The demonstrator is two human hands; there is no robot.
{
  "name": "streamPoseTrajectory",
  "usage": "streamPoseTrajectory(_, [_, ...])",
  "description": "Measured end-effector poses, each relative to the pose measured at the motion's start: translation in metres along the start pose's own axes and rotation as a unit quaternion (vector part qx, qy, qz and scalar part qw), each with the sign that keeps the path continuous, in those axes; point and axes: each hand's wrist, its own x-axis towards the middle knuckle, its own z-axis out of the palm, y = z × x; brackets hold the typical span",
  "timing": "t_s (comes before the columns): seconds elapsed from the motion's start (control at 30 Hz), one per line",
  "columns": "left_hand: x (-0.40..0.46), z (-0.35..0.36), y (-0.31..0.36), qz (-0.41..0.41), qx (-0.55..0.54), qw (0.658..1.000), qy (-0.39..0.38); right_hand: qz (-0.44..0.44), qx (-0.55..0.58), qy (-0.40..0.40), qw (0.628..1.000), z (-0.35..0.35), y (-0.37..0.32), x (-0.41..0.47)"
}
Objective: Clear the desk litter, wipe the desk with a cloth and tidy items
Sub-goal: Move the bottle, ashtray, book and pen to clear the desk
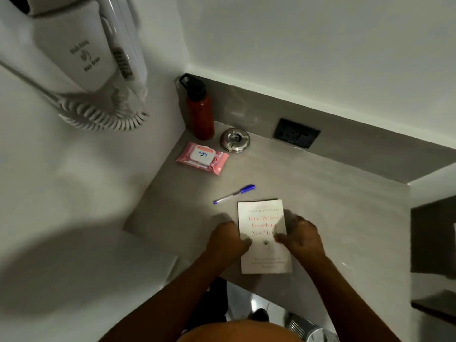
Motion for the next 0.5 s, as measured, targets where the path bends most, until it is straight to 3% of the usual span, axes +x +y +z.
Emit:
streamPoseTrajectory(0.2, [-0.008, 0.012, 0.018, -0.067, -0.106, 0.990, 0.063, -0.012, 0.087, -0.012, 0.996, 0.012, 0.011, -0.024])
streamPoseTrajectory(0.3, [-0.014, 0.009, 0.019, -0.066, -0.196, 0.976, 0.070, 0.064, 0.157, -0.031, 0.985, 0.017, 0.006, -0.025])
streamPoseTrajectory(0.5, [-0.025, -0.044, -0.007, -0.027, -0.330, 0.943, 0.033, 0.140, 0.361, -0.106, 0.916, 0.018, -0.014, -0.026])
